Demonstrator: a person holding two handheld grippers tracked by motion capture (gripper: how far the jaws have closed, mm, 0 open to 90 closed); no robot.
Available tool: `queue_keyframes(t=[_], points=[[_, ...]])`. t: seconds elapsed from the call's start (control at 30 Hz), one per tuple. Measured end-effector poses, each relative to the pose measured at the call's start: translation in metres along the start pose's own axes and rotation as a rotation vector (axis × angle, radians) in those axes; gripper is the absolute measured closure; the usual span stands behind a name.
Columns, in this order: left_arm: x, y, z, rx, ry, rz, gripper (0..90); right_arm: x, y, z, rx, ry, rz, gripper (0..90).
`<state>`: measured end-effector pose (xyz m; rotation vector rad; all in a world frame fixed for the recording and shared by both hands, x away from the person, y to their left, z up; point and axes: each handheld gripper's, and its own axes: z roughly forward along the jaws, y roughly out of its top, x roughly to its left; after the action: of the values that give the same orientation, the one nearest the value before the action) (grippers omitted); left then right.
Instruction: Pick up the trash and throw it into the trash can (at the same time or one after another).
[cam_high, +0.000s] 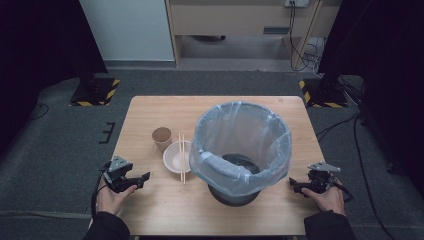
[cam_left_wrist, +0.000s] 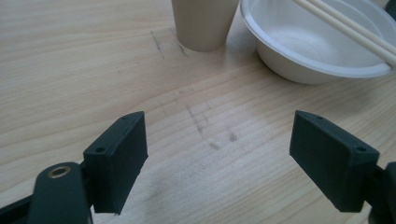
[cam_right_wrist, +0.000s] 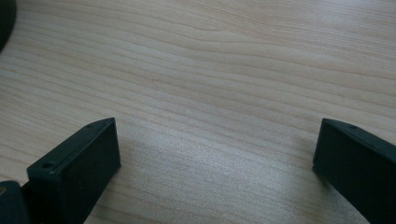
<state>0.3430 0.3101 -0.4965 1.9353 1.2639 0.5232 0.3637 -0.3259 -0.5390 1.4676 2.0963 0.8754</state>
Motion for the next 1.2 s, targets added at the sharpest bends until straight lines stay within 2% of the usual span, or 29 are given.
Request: queue_keyframes(t=[0.1, 0.3, 0.37, 0.4, 0.43, 0.47, 0.57, 0.77, 1.2], points=[[0.003, 0.004, -0.007, -0.036, 0.03, -0.017, 16.9, 0.0, 0.0, 0.0, -0.001, 0.0, 0.002, 0.9], [0.004, 0.011, -0.015, -0.084, 0.04, -0.033, 16.6, 0.0, 0.0, 0.0, -0.001, 0.0, 0.004, 0.9], [0.005, 0.017, -0.02, -0.131, 0.056, -0.03, 16.7, 0.0, 0.0, 0.0, -0.002, 0.0, 0.004, 0.9], [0.005, 0.017, -0.02, -0.131, 0.056, -0.03, 16.7, 0.0, 0.0, 0.0, -0.002, 0.0, 0.004, 0.9], [0.005, 0.02, -0.022, -0.157, 0.057, -0.042, 16.7, 0.0, 0.0, 0.0, -0.001, -0.001, 0.002, 0.9], [0.005, 0.02, -0.022, -0.157, 0.057, -0.042, 16.7, 0.0, 0.0, 0.0, -0.001, -0.001, 0.002, 0.9], [0.006, 0.026, -0.026, -0.205, 0.07, -0.053, 17.7, 0.0, 0.0, 0.0, 0.0, -0.002, 0.001, 0.9], [0.008, 0.042, -0.035, -0.277, 0.08, -0.05, 18.6, 0.001, 0.0, 0.0, -0.002, -0.003, 0.005, 1.0], [0.011, 0.065, -0.034, -0.323, 0.077, -0.053, 23.1, 0.001, 0.0, 0.0, -0.002, -0.004, 0.005, 1.0]])
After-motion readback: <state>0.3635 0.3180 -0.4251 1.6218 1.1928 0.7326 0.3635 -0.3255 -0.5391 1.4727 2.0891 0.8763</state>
